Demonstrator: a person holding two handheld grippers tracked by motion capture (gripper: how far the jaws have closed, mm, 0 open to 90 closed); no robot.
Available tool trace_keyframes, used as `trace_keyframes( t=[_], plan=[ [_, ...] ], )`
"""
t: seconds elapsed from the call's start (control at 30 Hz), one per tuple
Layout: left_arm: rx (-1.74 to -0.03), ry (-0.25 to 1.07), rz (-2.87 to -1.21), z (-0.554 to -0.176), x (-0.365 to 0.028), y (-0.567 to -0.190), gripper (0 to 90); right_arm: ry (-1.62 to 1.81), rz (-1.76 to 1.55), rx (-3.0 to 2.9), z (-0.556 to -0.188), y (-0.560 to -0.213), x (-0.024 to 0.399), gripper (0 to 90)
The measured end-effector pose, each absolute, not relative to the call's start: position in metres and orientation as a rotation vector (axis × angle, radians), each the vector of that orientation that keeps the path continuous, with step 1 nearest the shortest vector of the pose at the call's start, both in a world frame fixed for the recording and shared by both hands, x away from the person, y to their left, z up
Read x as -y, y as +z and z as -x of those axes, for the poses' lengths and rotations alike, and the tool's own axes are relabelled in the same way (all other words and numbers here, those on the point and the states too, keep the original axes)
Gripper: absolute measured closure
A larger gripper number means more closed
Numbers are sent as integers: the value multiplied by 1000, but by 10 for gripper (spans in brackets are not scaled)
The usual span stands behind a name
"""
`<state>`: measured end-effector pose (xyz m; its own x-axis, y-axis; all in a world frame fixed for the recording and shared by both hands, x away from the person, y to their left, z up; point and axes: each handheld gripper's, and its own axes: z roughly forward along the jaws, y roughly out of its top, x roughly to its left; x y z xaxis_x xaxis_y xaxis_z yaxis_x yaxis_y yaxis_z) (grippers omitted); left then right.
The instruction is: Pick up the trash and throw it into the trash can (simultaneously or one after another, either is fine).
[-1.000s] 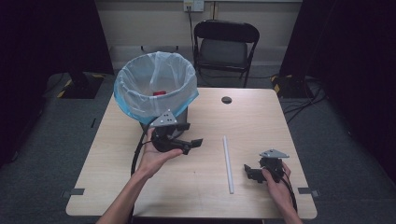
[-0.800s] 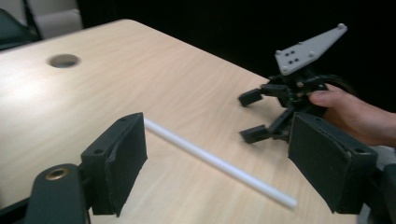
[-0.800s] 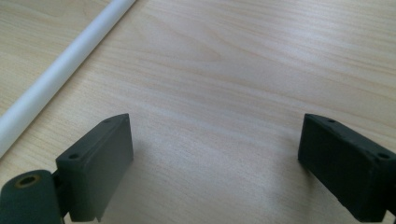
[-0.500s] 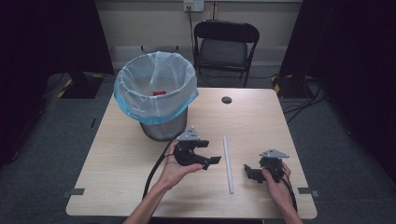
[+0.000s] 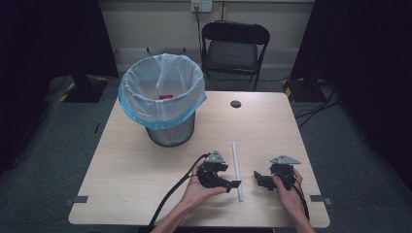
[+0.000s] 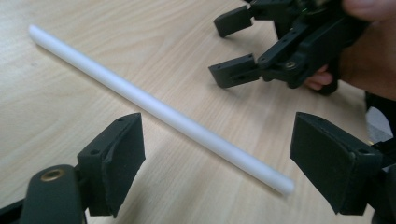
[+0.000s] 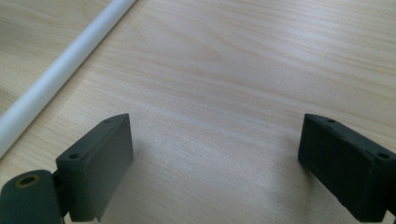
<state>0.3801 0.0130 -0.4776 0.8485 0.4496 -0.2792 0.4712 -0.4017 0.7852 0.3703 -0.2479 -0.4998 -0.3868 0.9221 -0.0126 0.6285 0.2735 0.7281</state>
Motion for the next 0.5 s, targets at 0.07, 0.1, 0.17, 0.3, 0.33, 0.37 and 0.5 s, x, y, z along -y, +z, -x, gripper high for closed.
trace_keyframes(
  t=[0.07, 0.1, 0.17, 0.3, 0.33, 0.37, 0.5],
  plan=[
    [-680, -24, -2059, -381, -6, -482, 177, 902, -1397, -2113, -370, -500, 248, 94],
    [-681, -33, -2060, -382, -4, -484, 177, 903, -1398, -2113, -370, -500, 248, 94],
    [-671, -4, -2085, -384, 1, -488, 181, 902, -1397, -2113, -370, -500, 248, 95],
    [-693, -6, -2088, -387, 6, -495, 195, 902, -1397, -2113, -370, -500, 248, 94],
    [-693, -6, -2088, -387, 6, -495, 197, 902, -1397, -2113, -370, -500, 248, 94],
    [-694, 12, -2101, -387, 7, -496, 200, 902, -1397, -2113, -370, -500, 248, 94],
    [-691, 68, -2120, -387, 8, -498, 238, 902, -1397, -2113, -370, -500, 248, 94]
  ],
)
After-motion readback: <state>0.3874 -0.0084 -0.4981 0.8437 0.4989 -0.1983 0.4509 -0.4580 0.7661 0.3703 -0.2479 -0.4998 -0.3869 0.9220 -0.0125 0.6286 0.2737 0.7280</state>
